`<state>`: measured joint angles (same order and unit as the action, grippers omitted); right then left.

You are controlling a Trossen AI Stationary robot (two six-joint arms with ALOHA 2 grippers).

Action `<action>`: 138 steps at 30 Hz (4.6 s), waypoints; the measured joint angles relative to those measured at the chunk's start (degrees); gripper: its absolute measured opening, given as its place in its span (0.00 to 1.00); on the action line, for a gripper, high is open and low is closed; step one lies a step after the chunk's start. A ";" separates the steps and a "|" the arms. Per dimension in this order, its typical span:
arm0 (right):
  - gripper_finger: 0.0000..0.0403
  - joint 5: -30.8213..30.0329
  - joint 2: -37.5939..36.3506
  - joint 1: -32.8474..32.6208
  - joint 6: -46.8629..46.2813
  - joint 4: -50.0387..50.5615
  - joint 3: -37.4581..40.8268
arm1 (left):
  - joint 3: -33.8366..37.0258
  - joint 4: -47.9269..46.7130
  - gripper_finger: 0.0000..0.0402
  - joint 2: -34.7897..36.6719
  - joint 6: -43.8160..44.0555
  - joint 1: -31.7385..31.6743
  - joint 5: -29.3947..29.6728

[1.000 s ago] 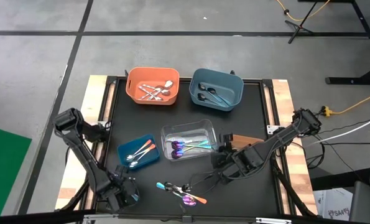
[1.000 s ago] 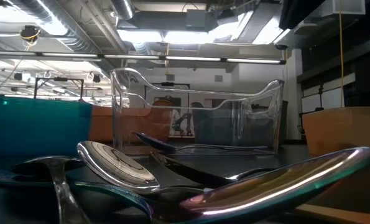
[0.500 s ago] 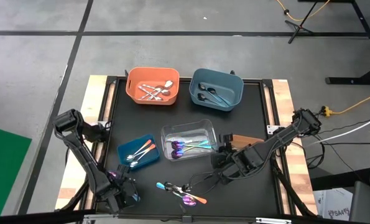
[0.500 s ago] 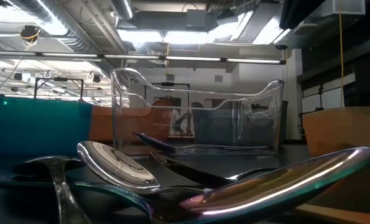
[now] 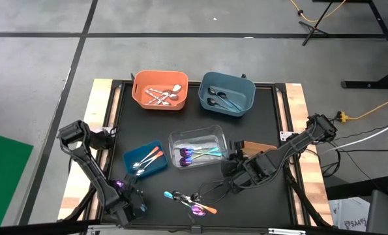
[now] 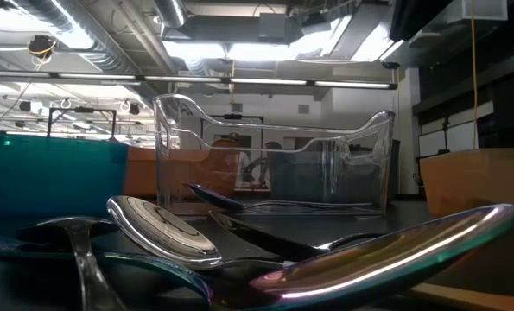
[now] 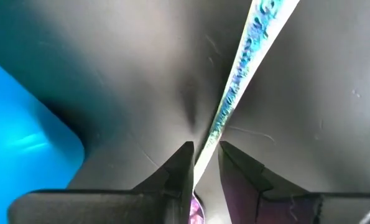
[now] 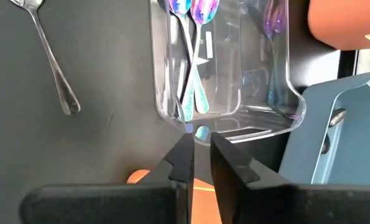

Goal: Sort silverware by color (type)
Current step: Put the purple spoon into the transparent bin

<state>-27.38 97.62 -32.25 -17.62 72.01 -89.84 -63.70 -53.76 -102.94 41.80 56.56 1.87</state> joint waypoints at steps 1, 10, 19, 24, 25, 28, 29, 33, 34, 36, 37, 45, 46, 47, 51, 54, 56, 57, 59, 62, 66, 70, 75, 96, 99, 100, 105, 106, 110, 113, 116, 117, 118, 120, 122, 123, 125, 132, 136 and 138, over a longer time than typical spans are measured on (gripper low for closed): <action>0.10 -0.02 0.00 0.00 -0.01 0.00 0.00 | 0.00 -0.02 0.17 -0.02 -0.26 0.02 -0.18; 0.10 -0.01 0.01 0.00 -0.03 0.00 0.00 | 0.00 0.00 0.17 0.02 -0.40 1.42 -0.05; 0.10 -0.02 0.02 0.00 -0.05 -0.02 0.00 | 0.00 0.00 0.17 0.02 -0.43 1.38 0.15; 0.10 -0.02 0.02 0.00 -0.05 -0.02 0.00 | 0.00 0.00 0.17 0.02 -0.44 1.38 0.20; 0.10 0.00 0.02 0.00 -0.05 -0.02 0.00 | 0.00 0.00 0.17 0.02 -0.44 1.38 0.39; 0.10 -0.02 0.02 0.00 -0.05 -0.02 0.00 | 0.00 0.00 0.17 0.02 -0.44 1.38 0.53; 0.10 -0.01 0.02 0.00 -0.05 -0.02 0.00 | 0.00 0.00 0.17 0.02 -0.44 1.38 0.52; 0.10 -0.02 0.02 0.00 -0.05 -0.02 0.00 | 0.08 0.11 0.17 0.04 -0.44 1.38 0.52; 0.10 -0.02 0.02 0.00 -0.05 0.00 0.00 | 0.39 0.47 0.17 0.10 -0.42 1.38 0.52; 0.10 -0.02 0.02 0.00 -0.05 -0.02 0.00 | 1.35 1.22 0.17 0.11 -0.40 1.38 0.51; 0.10 -0.02 0.02 0.00 -0.05 0.00 0.00 | 1.97 1.74 0.17 0.11 -0.40 1.38 0.48; 0.10 0.00 0.02 0.00 -0.05 0.00 0.00 | 4.97 4.45 0.17 0.50 -0.07 1.33 0.16; 0.10 0.00 0.02 0.00 -0.05 0.00 0.00 | 4.98 4.71 0.17 0.48 -0.05 1.33 0.31; 0.10 0.00 0.02 -0.01 -0.05 0.00 0.00 | 4.99 4.84 0.17 0.46 -0.05 1.33 0.34; 0.10 0.00 0.02 -0.02 -0.05 0.00 0.00 | 5.05 5.04 0.17 0.36 -0.02 1.33 0.16; 0.10 0.00 0.02 0.00 -0.05 0.02 0.00 | 5.05 5.12 0.14 0.33 0.00 1.33 0.13; 0.10 0.00 0.02 -0.01 -0.05 0.02 0.01 | 5.05 5.14 0.10 0.29 -0.01 1.33 0.09; 0.10 0.00 0.02 -0.01 -0.05 0.01 0.00 | 5.05 5.14 0.08 0.29 0.00 1.33 0.07; 0.10 0.00 0.02 -0.02 -0.05 0.02 0.00 | 5.05 5.16 0.05 0.26 0.02 1.33 0.04; 0.10 0.00 0.02 0.00 -0.05 0.02 0.00 | 4.82 5.14 0.02 0.21 0.02 1.33 0.02; 0.10 0.00 0.02 -0.01 -0.05 0.02 0.01 | 3.64 4.62 0.02 0.07 0.02 1.33 0.04; 0.10 0.00 0.02 -0.02 -0.05 0.08 0.00 | 1.62 5.38 0.02 -0.29 0.02 1.11 0.16; 0.10 -0.12 -0.06 -1.69 -0.05 0.82 0.02 | -1.80 5.39 0.02 -0.24 0.02 -0.39 0.15; 0.10 -3.93 -2.64 -8.39 -7.82 11.17 0.02 | -27.94 6.50 0.02 0.02 -18.86 -25.81 15.79; 0.10 -2.97 -2.64 -8.38 -7.81 11.10 0.02 | -29.74 8.60 0.02 0.02 -23.84 -30.95 16.23; 0.10 -2.85 -2.64 -8.39 -7.79 11.02 0.02 | -29.91 9.90 0.02 0.04 -25.30 -32.66 16.35; 0.10 -0.71 -2.64 -8.37 -7.70 10.92 0.02 | -29.90 15.20 0.02 0.07 -30.82 -40.80 16.30; 0.10 -0.13 -2.64 -8.37 -7.69 10.85 0.02 | -29.91 15.63 0.02 0.07 -30.96 -42.29 15.95; 0.10 1.72 -2.64 -8.37 -7.68 10.82 0.02 | -29.56 16.13 0.02 0.07 -29.99 -47.32 13.33; 0.10 2.55 -2.64 -8.37 -7.66 10.67 0.02 | -27.12 18.05 0.02 0.15 -29.85 -49.72 11.89; 0.10 2.56 -2.64 -8.37 -7.66 10.45 0.02 | -23.50 19.91 0.02 0.13 -27.72 -51.19 9.97; 0.10 2.56 -2.64 -8.37 -7.66 10.43 0.02 | -22.10 21.20 0.02 0.13 -26.82 -51.51 9.88; 0.10 2.56 -2.64 -8.37 -7.66 10.43 0.02 | -20.82 22.03 0.02 0.13 -26.00 -51.78 9.66; 0.10 2.56 -2.64 -8.37 -7.64 10.43 0.02 | -18.55 22.85 0.02 0.13 -25.44 -52.15 9.55; 0.10 2.56 -2.64 -8.35 -7.64 10.38 0.02 | -16.40 24.46 0.02 0.13 -25.45 -52.32 9.56; 0.10 2.56 -2.64 -8.35 -7.61 10.38 0.02 | -15.21 25.93 0.02 0.13 -25.45 -52.39 9.53; 0.10 2.56 -2.64 -8.24 -7.59 10.38 0.02 | -12.59 28.60 0.02 0.13 -25.45 -52.57 9.38; 0.10 2.56 -2.64 -8.22 -7.57 10.34 0.02 | -4.50 36.83 0.02 0.11 -25.45 -52.59 9.11; 0.10 2.56 -2.64 -8.22 -7.55 10.34 0.02 | -1.25 41.61 0.02 0.08 -25.47 -52.59 9.13; 0.10 2.56 -2.64 -8.22 -7.55 10.34 0.02 | -0.10 42.85 0.02 0.09 -25.73 -52.68 9.12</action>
<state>-24.82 94.98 -40.47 -25.17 82.35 -89.82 -63.80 -10.90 -102.85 16.07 3.87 10.99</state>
